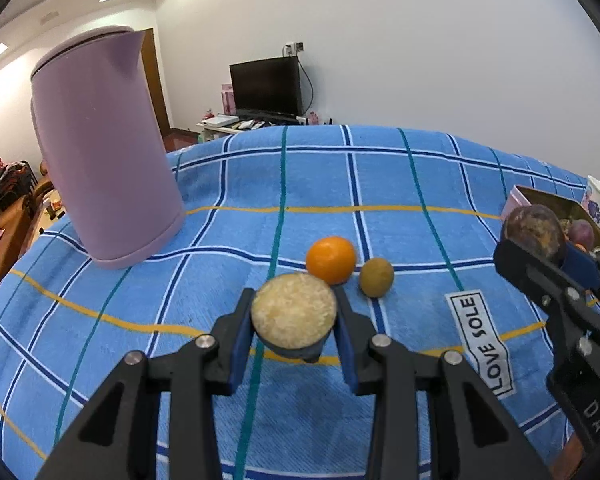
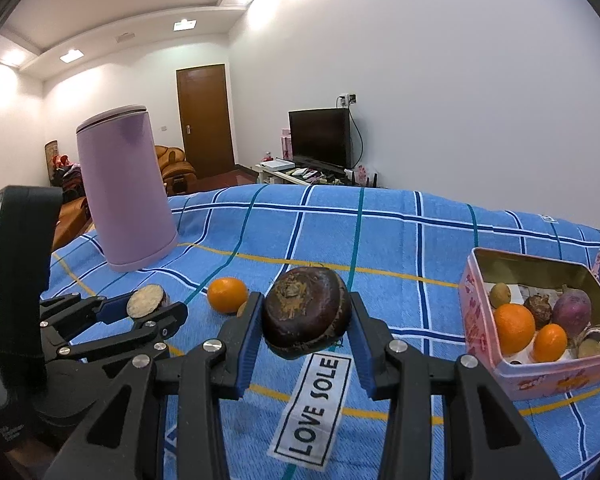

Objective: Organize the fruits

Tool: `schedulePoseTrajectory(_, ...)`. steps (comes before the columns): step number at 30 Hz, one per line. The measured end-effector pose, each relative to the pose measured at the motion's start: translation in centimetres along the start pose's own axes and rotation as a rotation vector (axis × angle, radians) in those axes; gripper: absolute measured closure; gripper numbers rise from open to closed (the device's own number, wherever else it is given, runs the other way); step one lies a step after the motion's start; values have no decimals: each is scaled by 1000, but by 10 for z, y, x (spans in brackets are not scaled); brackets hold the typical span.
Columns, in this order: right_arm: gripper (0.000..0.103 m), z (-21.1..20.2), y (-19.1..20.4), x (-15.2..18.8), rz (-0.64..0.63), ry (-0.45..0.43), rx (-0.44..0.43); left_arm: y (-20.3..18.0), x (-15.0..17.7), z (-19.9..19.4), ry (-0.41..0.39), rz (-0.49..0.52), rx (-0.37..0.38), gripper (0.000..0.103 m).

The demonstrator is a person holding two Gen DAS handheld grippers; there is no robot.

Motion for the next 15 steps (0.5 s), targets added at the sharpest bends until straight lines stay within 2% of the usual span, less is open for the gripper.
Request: schedulePoseTrajectory(15, 60, -19, -23, 8, -18, -12, 25, -44, 1, -18, -28, 52, 28, 64)
Point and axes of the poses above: each gripper's, at about its wrist camera, not at the fingertips, and z roughly the way its jaws point, y to its left, x to its underside, the point moved 6 cm from there along z, roughly the way its jaws point, and after that the axes turned 9 degrees about x, right-handed, at the moved point
